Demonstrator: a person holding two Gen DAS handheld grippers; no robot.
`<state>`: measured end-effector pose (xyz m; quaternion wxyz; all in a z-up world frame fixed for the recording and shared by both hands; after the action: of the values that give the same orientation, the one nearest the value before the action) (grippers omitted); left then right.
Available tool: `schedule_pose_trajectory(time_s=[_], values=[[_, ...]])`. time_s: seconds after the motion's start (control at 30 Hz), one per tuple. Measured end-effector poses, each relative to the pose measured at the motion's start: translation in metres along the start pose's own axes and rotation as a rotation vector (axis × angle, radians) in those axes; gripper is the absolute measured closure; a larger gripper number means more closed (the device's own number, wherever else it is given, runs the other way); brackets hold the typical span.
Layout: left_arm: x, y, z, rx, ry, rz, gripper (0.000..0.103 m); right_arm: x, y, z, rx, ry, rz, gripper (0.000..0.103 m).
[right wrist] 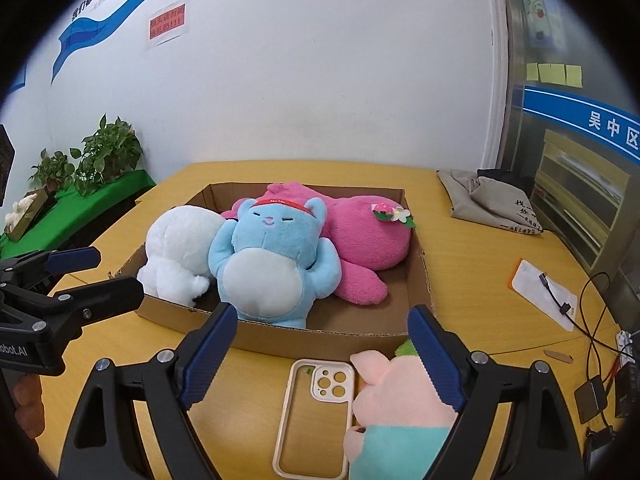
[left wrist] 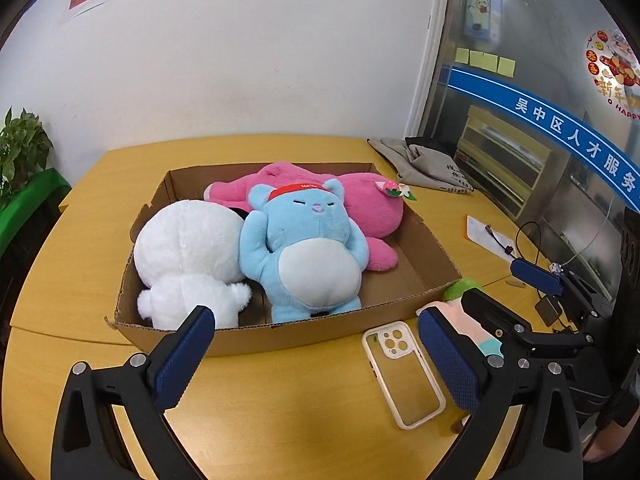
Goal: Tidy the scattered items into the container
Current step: 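Open both tools, withdraw and move over the pink-and-teal pig plush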
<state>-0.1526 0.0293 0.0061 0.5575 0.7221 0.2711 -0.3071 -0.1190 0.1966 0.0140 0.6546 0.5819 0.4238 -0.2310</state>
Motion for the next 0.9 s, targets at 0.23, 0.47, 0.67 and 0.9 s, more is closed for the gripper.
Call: schedule_pose_trajectory(time_s=[0.23,0.47,0.67,0.9], values=[[0.005,-0.001,-0.002,-0.002,0.007,0.004,0.0,0.007,0.003,-0.005,0.009,-0.003,0.009,0.016],[0.005,-0.003,-0.007,-0.006,-0.006,0.004,0.0,0.009,0.001,-0.009,0.007,-0.008,0.015,0.016],[0.005,-0.006,-0.009,-0.004,-0.002,0.01,0.0,0.012,-0.001,-0.012,-0.001,-0.015,0.025,0.016],[0.008,-0.009,-0.007,-0.006,0.007,0.021,0.0,0.013,-0.001,-0.01,-0.007,-0.012,0.027,0.016]])
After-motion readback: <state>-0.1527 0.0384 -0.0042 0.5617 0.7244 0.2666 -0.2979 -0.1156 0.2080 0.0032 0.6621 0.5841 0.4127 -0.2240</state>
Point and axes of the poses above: each gripper's, at about its wrist camera, not at the fingertips, and y roughly against the way its jaws point, z to its left, x to its underside, the point moved 8 cm from there along -y, roughly the way its jaws point, and after that the axes turned 3 degrees about y, right-handed, at the moved point
